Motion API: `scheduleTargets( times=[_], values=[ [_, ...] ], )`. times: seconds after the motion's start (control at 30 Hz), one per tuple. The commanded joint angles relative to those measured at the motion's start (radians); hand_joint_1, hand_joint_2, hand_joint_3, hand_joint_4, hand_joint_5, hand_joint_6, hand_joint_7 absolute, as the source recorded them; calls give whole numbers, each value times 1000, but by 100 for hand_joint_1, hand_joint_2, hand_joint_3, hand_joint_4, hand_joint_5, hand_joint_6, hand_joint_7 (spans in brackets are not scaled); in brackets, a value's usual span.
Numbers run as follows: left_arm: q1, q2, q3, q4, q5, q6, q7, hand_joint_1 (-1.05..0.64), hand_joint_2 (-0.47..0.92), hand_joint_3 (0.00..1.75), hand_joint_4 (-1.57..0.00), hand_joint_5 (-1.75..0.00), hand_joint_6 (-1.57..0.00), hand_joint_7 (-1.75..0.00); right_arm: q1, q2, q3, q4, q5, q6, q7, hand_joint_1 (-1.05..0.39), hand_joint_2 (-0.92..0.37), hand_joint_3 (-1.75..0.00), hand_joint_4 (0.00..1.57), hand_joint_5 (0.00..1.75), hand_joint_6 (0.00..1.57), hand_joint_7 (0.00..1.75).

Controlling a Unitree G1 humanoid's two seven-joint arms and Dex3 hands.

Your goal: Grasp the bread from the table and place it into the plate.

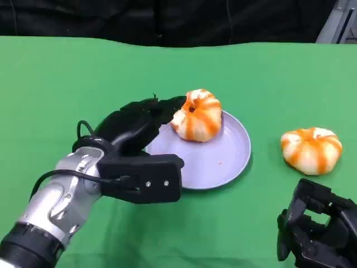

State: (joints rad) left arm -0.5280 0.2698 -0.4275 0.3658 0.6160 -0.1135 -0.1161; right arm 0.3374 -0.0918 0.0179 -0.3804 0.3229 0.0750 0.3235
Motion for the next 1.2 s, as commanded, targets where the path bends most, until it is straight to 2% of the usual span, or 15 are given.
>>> scheduleTargets(
  times=[0.03, 0.1, 0.17, 0.23, 0.27, 0.3, 0.33, 0.37, 0.43, 0.5, 0.57, 0.67, 0.9, 1.03, 1.2],
  values=[
    [86, 9, 75, -122, -83, 9, -11, -97, 92, 61, 0, 0, -12, -4, 7, 0, 5, -17, -3, -1, -10, -1, -71, -96, 84, 175, 74, 159],
    [132, -7, 124, -185, -148, 17, -12, -61, 92, 37, -7, -3, -27, -5, 8, 1, 8, -20, -3, 2, -11, 0, -71, -97, 84, 175, 74, 159],
    [177, -24, 181, -245, -258, 28, -46, -38, 92, 31, -23, -10, -40, -9, 8, 1, 12, -22, -4, 4, -14, -1, -71, -97, 84, 175, 74, 160],
    [246, -42, 271, -349, -467, 87, -143, -6, 92, 43, -74, -21, -76, -15, 8, 0, 17, -27, -11, 9, -22, -1, -71, -97, 84, 175, 74, 160],
    [272, -42, 301, -389, -546, 117, -184, 4, 85, 62, -98, -29, -98, -19, 8, 0, 20, -28, -13, 10, -25, -1, -72, -97, 84, 175, 73, 160],
    [309, -26, 332, -438, -633, 162, -240, 7, 77, 78, -107, -33, -108, -19, 7, -1, 22, -27, -17, 7, -26, 0, -72, -97, 84, 175, 73, 160],
    [335, -13, 352, -472, -689, 195, -277, 4, 68, 94, -111, -63, -119, -29, 7, -2, 23, -26, -19, 4, -27, 0, -72, -97, 83, 175, 73, 160],
    [382, 5, 386, -523, -771, 243, -323, 2, 61, 106, -105, -100, -120, -49, 4, -3, 24, -21, -20, -2, -24, 0, -73, -97, 83, 175, 72, 160],
    [456, 31, 437, -602, -890, 311, -384, 2, 58, 117, -93, -143, -98, -110, -1, -5, 24, -12, -24, -11, -20, 0, -73, -97, 82, 175, 71, 160],
    [551, 52, 497, -709, -1013, 419, -402, 4, 58, 123, -88, -166, -85, -145, -9, -2, 23, -1, -27, -15, -21, 0, -73, -97, 82, 175, 71, 160],
    [648, 72, 555, -794, -1119, 514, -405, 7, 61, 125, -92, -173, -79, -165, -17, -3, 20, 7, -25, -8, -22, 0, -72, -96, 82, 175, 71, 160],
    [735, 82, 612, -839, -1219, 572, -417, 9, 62, 131, -96, -174, -78, -174, -27, -7, 14, 18, -19, -2, -17, -1, -73, -96, 82, 175, 70, 160],
    [749, 93, 624, -854, -1254, 593, -411, 9, 61, 133, -96, -175, -78, -175, -29, -7, 14, 21, -19, -4, -16, -1, -73, -95, 82, 175, 70, 160],
    [914, 10, 663, -727, -1308, 466, -535, 6, 63, 136, -98, -175, -81, -175, -60, -18, -18, 88, -10, -35, 13, -2, -72, -95, 83, 175, 72, 157],
    [888, 13, 676, -688, -1309, 481, -513, 10, 64, 141, -98, -175, -81, -175, -55, -21, -43, 96, 19, -39, 42, -3, -70, -94, 83, 175, 72, 156]
  ],
)
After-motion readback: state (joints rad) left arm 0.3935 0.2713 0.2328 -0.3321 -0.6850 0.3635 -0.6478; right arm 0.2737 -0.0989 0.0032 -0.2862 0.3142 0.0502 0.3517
